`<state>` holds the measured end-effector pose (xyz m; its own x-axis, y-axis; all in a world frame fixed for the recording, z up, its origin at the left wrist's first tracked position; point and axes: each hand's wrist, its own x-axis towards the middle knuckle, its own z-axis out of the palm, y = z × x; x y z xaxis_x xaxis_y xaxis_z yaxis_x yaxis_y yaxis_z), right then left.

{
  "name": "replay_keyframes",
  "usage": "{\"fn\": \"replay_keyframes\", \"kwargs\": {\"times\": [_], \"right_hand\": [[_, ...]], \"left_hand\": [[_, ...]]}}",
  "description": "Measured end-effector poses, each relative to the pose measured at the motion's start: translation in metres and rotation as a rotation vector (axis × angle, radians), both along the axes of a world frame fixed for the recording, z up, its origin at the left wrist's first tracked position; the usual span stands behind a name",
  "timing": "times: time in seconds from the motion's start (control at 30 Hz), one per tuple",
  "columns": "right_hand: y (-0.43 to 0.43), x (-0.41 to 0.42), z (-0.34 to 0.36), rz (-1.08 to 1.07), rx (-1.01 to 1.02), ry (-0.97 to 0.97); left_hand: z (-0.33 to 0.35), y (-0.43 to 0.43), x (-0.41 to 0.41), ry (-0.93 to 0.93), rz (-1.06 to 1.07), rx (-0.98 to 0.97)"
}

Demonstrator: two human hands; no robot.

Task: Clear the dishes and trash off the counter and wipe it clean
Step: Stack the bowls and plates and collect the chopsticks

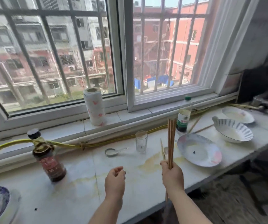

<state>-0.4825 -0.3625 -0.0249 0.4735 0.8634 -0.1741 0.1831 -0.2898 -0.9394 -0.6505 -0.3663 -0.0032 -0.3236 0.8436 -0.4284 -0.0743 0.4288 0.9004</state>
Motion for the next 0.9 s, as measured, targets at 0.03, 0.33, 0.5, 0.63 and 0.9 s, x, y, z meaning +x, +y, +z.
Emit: {"fn": "replay_keyframes", "kwargs": {"times": [0.03, 0.33, 0.5, 0.63, 0.9], "right_hand": [[0.002, 0.006, -0.002, -0.016, -0.006, -0.014], [0.02, 0.039, -0.018, -0.118, -0.211, -0.105], [0.045, 0.054, -0.015, -0.096, -0.294, -0.133], [0.06, 0.052, -0.019, -0.117, -0.345, -0.148], [0.086, 0.045, -0.023, -0.149, -0.456, -0.096]], "left_hand": [[0.0, 0.003, 0.002, -0.002, 0.006, -0.001], [-0.02, 0.057, 0.002, -0.153, 0.136, -0.107], [-0.026, 0.107, 0.007, -0.347, 0.095, -0.263], [-0.032, 0.137, 0.007, -0.386, 0.063, -0.343], [-0.057, 0.177, 0.005, -0.508, 0.155, -0.399]]}}
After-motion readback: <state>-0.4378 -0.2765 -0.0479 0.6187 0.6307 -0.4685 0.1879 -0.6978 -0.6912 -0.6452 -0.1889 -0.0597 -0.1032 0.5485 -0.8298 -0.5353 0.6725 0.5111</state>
